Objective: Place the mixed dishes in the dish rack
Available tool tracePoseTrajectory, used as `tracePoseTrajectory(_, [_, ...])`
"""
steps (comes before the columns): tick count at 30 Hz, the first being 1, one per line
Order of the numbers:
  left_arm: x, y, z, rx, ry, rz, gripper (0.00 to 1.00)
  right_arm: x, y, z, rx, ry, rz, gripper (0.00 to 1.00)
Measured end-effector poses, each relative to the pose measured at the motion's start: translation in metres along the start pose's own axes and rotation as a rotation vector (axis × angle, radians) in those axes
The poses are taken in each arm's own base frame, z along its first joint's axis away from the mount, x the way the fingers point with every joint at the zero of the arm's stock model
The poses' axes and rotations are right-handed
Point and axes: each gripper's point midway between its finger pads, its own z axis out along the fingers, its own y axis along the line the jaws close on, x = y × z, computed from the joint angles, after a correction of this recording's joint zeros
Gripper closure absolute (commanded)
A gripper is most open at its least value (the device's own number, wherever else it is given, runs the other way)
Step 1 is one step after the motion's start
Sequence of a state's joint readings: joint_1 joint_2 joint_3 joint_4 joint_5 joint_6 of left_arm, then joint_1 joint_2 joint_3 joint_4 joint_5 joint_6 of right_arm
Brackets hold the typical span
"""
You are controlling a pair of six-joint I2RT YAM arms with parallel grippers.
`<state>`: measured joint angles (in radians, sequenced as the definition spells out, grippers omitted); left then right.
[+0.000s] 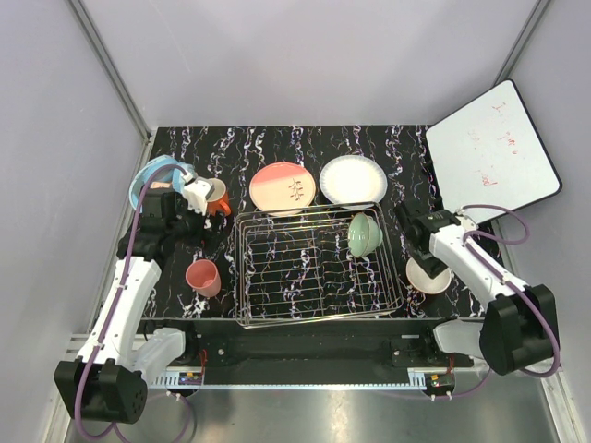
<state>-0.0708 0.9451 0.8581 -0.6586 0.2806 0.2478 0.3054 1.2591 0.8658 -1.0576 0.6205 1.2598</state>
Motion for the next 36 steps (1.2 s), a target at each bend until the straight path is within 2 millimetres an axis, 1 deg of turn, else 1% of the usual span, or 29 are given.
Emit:
tracePoseTrajectory(6, [0.0,0.0,0.0,0.0,0.0,0.0,0.01,0.003,0.017,0.011,-0.024,0.032,-0.02,0.3])
tracePoseTrajectory(10, [0.0,0.0,0.0,0.0,0.0,0.0,0.01,0.008,0.026,0.022,-0.019,0.058,-0.043,0.36])
tracePoseTrajectory(13, [0.0,0.0,0.0,-0.001,-0.001,0.0,0.01,0.015,0.031,0.029,-0.014,0.079,-0.062,0.5])
tracePoseTrajectory(14, [0.0,0.0,0.0,-0.001,-0.001,0.0,0.01,0.016,0.033,0.031,-0.013,0.084,-0.069,0.62])
tracePoseTrajectory(17, [0.0,0.0,0.0,-0.001,0.0,0.0,0.01,0.018,0.036,0.035,-0.016,0.085,-0.079,0.78])
tracePoseTrajectory(23, [0.001,0.0,0.001,-0.002,0.001,-0.001,0.01,0.011,0.043,0.038,-0.024,0.078,-0.072,0.82])
tracePoseTrajectory(26, [0.001,0.001,0.001,-0.004,0.001,-0.001,0.01,0.006,0.053,0.039,-0.026,0.076,-0.075,0.86])
tracePoseTrajectory(32, [0.006,0.0,0.003,-0.003,0.011,-0.004,0.01,-0.011,0.086,0.045,-0.056,0.057,-0.073,0.86])
tracePoseTrajectory(36, [0.007,0.002,0.003,-0.01,0.015,-0.004,0.01,-0.018,0.109,0.051,-0.071,0.049,-0.074,0.86])
